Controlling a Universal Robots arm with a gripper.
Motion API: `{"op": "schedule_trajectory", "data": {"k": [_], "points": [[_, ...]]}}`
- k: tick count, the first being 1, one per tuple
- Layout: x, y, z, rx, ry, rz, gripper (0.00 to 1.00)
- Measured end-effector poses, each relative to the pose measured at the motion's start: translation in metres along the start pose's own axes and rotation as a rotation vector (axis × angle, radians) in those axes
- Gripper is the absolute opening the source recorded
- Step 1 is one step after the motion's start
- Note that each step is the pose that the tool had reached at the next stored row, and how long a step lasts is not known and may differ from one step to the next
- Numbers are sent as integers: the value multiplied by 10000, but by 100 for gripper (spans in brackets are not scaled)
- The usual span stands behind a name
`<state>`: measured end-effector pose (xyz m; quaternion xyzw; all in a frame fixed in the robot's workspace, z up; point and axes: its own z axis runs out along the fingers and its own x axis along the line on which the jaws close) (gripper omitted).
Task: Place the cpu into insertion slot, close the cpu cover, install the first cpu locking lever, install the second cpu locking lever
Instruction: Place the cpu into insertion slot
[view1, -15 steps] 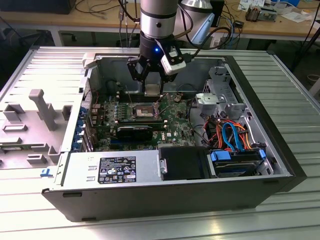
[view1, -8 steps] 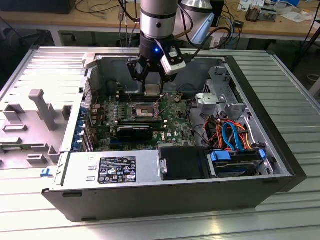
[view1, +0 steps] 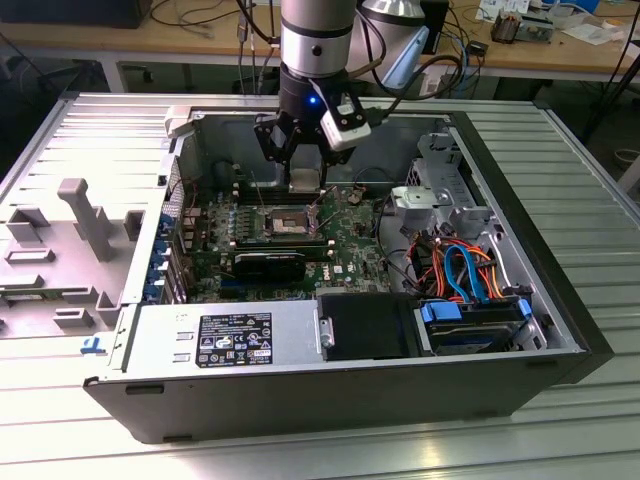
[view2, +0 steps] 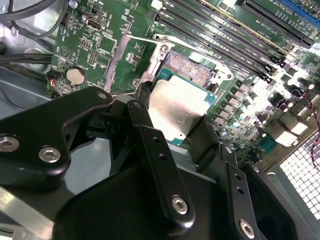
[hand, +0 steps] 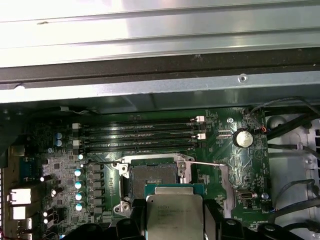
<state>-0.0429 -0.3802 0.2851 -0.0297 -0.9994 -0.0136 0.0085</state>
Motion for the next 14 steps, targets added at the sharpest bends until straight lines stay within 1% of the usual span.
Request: {"op": "schedule_trajectory", "data": {"k": [4, 14], "points": [[0, 0, 2, -4, -7, 268, 54], [0, 0, 8, -7, -12, 437, 54]]}}
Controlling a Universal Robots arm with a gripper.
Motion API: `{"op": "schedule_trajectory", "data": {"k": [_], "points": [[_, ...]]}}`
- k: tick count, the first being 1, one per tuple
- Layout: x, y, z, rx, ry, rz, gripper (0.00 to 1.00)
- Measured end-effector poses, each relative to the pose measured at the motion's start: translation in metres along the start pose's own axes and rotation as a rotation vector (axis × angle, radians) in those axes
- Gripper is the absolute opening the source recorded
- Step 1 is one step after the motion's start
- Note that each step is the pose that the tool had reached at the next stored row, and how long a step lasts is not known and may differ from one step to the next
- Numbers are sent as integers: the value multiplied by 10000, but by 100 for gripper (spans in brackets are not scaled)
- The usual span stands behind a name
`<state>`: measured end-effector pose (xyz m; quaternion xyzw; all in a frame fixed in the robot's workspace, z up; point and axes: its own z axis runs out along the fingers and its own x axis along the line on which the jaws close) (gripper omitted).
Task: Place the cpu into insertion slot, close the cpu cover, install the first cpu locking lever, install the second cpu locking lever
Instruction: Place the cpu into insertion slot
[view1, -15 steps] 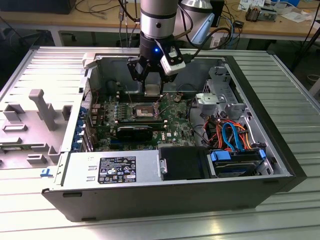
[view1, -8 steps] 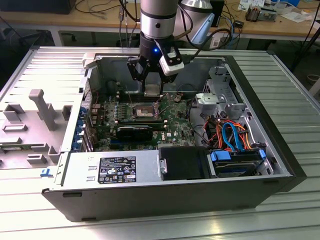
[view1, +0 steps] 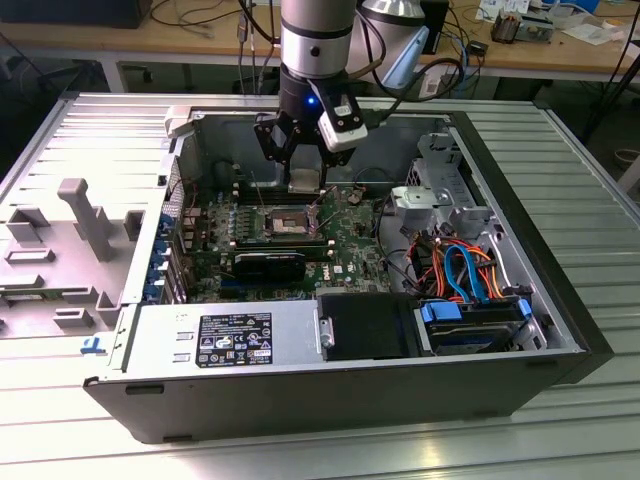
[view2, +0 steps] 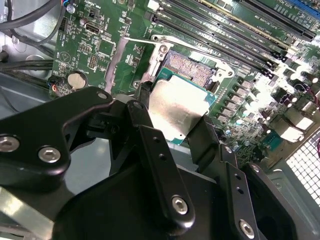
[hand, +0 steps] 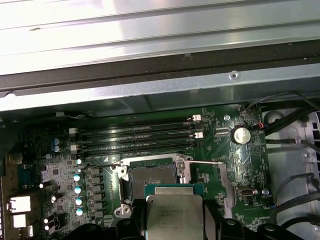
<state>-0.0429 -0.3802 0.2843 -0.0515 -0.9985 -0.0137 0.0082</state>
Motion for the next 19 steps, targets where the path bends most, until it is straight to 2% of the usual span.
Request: {"op": "schedule_trajectory", "data": {"k": [19], "points": [[0, 0, 13, -3, -5, 167, 54]]}}
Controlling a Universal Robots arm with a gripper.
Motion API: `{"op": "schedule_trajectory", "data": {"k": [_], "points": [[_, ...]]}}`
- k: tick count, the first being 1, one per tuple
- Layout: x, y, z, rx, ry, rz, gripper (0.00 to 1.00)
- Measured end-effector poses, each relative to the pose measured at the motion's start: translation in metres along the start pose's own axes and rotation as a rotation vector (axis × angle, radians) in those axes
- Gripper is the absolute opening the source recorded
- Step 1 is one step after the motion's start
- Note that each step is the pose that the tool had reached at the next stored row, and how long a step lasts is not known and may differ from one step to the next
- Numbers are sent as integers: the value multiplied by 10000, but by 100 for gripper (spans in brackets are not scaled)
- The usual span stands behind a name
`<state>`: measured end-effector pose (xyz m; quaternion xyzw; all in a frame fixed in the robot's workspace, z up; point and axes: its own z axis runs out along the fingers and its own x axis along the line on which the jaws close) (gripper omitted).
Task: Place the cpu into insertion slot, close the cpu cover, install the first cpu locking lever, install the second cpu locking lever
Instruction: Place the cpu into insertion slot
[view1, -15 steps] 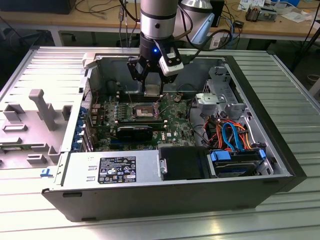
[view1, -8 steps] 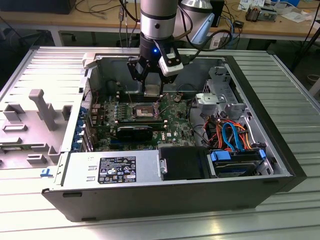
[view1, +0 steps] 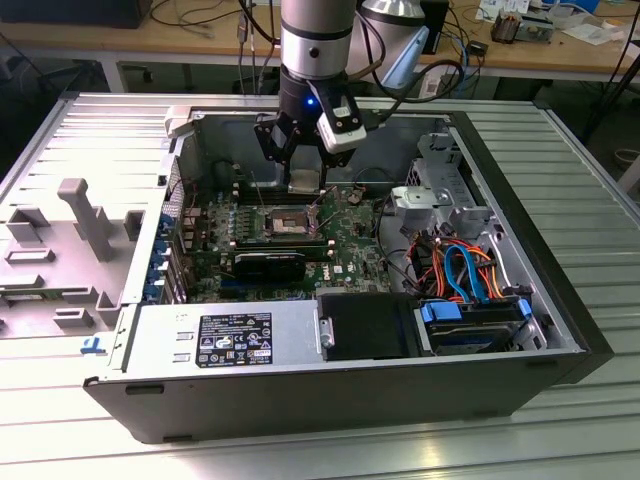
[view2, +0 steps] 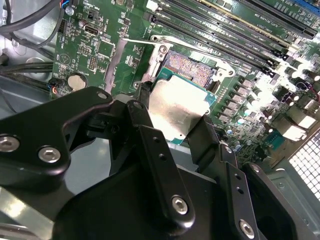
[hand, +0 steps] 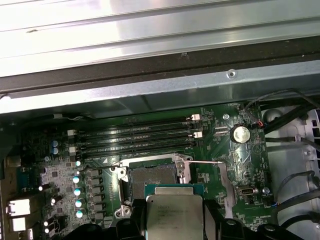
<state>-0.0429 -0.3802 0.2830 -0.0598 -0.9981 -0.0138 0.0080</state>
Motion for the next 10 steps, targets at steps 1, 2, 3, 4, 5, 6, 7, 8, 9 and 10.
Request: {"op": "schedule_trajectory", "data": {"k": [1, 2, 3, 4, 5, 6, 7, 8, 9, 10], "points": [[0, 0, 1, 0, 0, 5, 54], [0, 0, 1, 0, 0, 15, 54], [0, 0, 2, -1, 0, 21, 54], [0, 0, 2, -1, -1, 27, 54], [0, 0, 3, -1, -1, 33, 54], [0, 0, 3, -1, -1, 39, 54], [0, 0, 3, 0, -1, 45, 54], [0, 0, 4, -1, -1, 49, 54], [0, 0, 4, -2, -1, 54, 54], [0, 0, 4, -1, -1, 57, 54]]}}
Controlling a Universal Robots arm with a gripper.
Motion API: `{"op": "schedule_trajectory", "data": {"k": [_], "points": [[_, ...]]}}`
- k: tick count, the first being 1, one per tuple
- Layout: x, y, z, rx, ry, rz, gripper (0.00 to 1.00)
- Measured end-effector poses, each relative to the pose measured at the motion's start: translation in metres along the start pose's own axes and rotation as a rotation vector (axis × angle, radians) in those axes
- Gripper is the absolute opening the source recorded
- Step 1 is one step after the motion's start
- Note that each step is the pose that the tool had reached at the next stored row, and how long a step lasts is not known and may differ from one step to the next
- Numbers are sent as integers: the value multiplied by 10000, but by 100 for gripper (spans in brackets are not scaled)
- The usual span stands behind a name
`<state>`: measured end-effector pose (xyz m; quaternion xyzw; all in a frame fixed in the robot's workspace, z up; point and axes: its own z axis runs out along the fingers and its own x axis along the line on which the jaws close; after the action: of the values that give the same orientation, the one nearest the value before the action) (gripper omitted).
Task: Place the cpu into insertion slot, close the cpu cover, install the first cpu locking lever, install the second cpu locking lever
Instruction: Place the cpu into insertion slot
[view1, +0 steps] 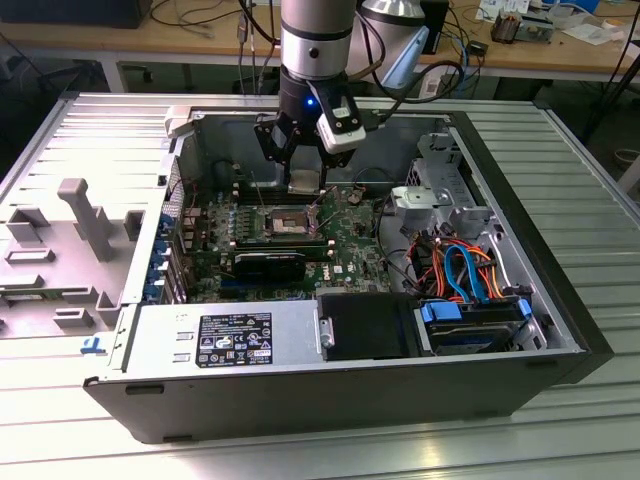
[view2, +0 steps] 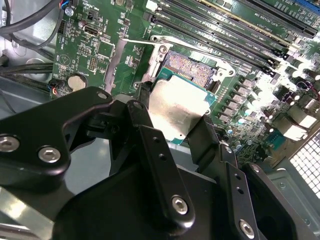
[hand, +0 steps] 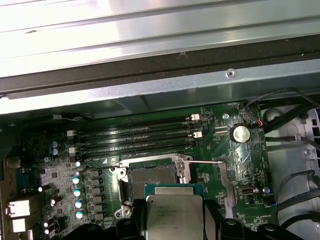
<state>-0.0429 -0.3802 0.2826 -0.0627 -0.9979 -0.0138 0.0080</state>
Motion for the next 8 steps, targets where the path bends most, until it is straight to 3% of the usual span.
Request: {"op": "schedule_trajectory", "data": {"k": [8], "points": [[0, 0, 4, -2, -1, 61, 54]]}}
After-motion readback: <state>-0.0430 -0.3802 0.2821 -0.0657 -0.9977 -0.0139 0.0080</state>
